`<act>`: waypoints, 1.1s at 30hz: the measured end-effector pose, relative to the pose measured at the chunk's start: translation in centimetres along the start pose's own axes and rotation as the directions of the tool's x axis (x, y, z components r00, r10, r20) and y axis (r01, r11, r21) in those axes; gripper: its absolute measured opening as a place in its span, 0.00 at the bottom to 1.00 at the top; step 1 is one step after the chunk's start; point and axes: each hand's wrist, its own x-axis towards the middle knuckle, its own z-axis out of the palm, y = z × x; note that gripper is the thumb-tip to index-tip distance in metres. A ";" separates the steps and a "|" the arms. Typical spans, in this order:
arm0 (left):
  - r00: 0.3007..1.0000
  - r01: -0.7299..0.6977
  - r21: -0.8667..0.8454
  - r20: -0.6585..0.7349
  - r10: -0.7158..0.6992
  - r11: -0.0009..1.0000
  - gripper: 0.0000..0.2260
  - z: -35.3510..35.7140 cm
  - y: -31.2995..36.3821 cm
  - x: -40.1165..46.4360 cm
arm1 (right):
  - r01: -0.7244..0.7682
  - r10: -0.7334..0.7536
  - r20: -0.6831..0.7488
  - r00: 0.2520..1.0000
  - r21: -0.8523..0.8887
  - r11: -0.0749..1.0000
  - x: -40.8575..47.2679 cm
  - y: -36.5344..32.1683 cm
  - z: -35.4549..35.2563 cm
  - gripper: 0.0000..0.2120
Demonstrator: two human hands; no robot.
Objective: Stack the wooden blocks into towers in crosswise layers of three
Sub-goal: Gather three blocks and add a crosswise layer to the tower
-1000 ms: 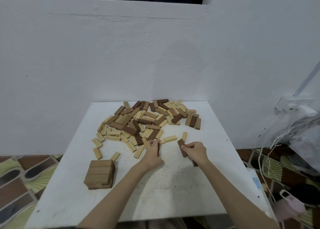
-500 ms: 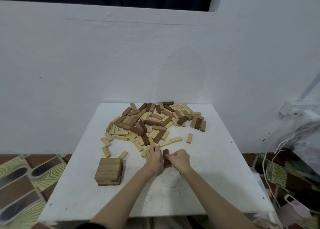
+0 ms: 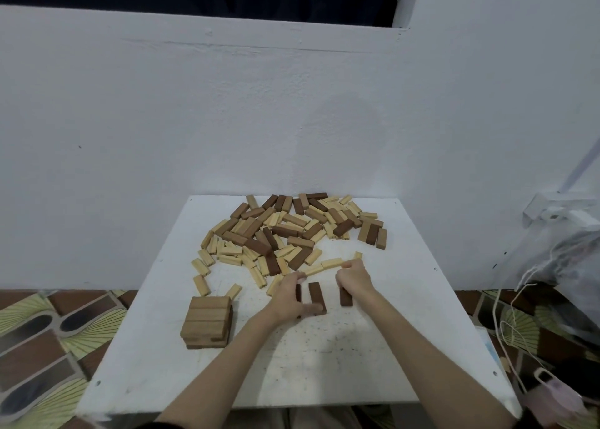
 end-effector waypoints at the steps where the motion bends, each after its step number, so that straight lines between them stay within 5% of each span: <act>1: 1.000 0.003 0.092 0.019 -0.005 0.996 0.37 -0.2 -0.1 -0.1 | 0.015 -0.014 0.026 1.000 -0.041 0.999 0.1 0.0 0.0 0.15; 5: 0.999 0.001 0.287 0.040 -0.013 0.958 0.37 -0.6 -0.3 -0.2 | 0.060 -0.053 0.052 0.997 -0.143 0.988 0.4 0.2 0.1 0.24; 14: 1.000 -0.003 0.156 0.026 -0.002 0.988 0.35 -0.4 -0.4 -0.1 | 0.053 -0.053 0.009 0.999 -0.187 0.981 0.3 1.2 0.1 0.28; 33: 1.000 -0.015 -0.026 0.014 0.015 1.000 0.38 -0.1 -0.3 0.0 | 0.074 -0.068 0.046 0.997 -0.140 0.987 -0.2 2.2 1.3 0.15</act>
